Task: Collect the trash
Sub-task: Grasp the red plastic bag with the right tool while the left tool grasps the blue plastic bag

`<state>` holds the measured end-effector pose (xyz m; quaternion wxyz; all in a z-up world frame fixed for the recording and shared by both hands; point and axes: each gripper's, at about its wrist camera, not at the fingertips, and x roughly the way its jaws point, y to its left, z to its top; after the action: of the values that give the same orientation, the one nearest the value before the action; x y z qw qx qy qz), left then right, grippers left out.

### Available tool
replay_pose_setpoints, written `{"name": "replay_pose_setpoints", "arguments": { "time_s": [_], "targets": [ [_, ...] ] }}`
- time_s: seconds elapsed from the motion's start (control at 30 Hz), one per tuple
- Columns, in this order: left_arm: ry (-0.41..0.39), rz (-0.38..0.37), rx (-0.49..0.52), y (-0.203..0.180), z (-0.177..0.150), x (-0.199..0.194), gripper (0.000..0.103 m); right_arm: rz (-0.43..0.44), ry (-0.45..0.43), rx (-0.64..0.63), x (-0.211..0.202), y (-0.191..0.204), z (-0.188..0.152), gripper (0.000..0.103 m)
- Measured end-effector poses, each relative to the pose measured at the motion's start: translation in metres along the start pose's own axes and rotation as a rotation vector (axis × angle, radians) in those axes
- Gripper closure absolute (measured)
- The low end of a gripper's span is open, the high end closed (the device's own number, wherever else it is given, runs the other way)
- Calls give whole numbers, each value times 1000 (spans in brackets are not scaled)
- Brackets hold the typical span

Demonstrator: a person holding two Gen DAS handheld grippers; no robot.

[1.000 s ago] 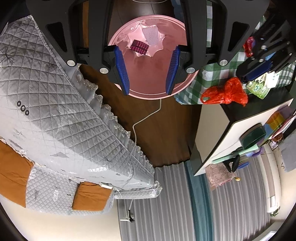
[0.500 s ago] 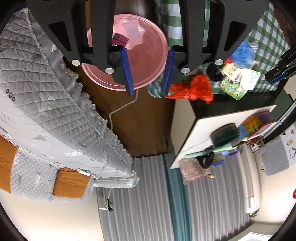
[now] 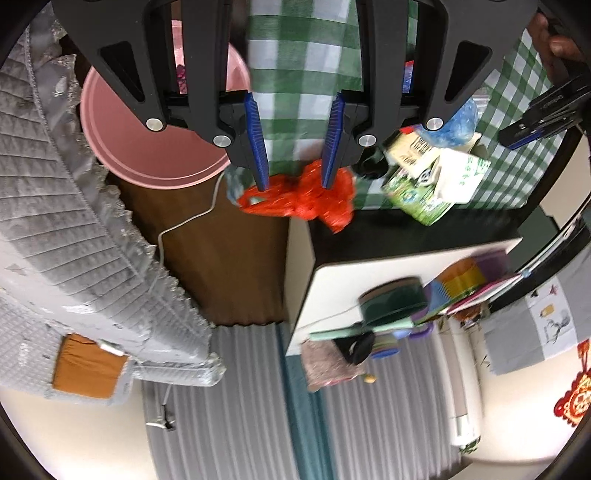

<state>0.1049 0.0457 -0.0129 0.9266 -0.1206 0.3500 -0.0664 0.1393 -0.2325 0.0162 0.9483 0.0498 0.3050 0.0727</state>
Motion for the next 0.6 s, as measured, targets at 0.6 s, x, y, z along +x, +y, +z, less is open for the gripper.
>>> {"name": "replay_pose_setpoints", "arguments": {
  "time_s": [0.6],
  "targets": [
    [41, -54, -2, -10, 0, 23, 102, 44, 87, -36, 45, 25, -13, 64]
  ]
}}
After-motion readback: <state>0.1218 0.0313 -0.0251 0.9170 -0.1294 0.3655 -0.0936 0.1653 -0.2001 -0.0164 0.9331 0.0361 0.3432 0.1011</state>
